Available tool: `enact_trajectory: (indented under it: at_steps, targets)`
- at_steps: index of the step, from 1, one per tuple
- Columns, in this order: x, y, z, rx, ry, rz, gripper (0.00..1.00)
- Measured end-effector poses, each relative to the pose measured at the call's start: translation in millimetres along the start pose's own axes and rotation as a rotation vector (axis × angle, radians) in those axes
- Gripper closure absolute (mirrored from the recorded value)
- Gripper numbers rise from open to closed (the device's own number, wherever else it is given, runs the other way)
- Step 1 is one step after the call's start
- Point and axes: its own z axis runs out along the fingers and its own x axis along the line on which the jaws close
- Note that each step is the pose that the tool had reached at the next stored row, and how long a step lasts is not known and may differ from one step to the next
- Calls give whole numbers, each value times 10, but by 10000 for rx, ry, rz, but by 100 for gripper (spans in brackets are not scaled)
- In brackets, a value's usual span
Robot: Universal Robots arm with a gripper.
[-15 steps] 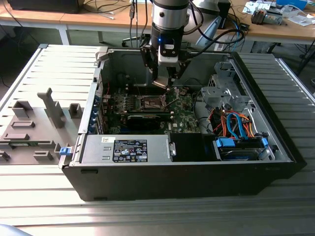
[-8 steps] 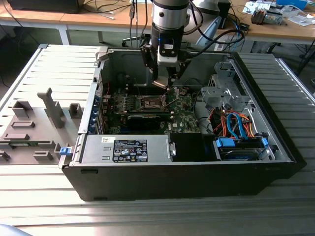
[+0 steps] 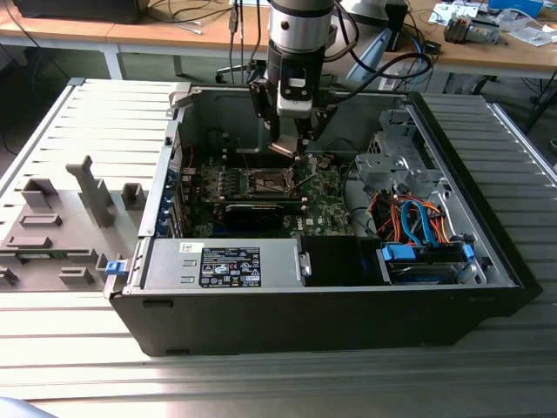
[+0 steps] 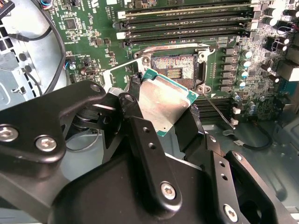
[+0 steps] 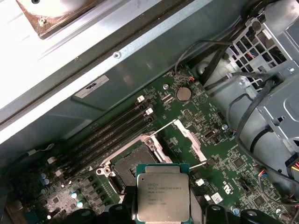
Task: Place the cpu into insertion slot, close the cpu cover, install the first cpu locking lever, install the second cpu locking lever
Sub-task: 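Place the cpu into insertion slot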
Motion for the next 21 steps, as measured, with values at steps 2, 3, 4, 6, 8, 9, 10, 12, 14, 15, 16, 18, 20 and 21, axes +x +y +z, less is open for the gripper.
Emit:
enact_trajectory:
  at_steps: [2, 3, 4, 6, 8, 9, 10, 12, 14, 15, 16, 18, 20, 21]
  targets:
    - [0, 0, 0, 0, -2, 34, 46]
    - [0, 0, 0, 1, -3, 49, 46]
    - [0, 0, 0, 1, -3, 66, 46]
    - [0, 0, 0, 2, -6, 105, 46]
    - [0, 0, 0, 4, -9, 156, 46]
    - [0, 0, 0, 4, -10, 169, 46]
    - [0, 0, 0, 5, -11, 190, 46]
    - [0, 0, 0, 6, -14, 227, 46]
    - [0, 0, 0, 8, -17, 271, 46]
    - [0, 0, 0, 8, -18, 290, 46]
    - [0, 0, 0, 9, -19, 305, 46]
    - [0, 0, 0, 9, -22, 352, 46]
    - [0, 0, 0, 11, -24, 388, 46]
    - [0, 0, 0, 11, -25, 401, 46]
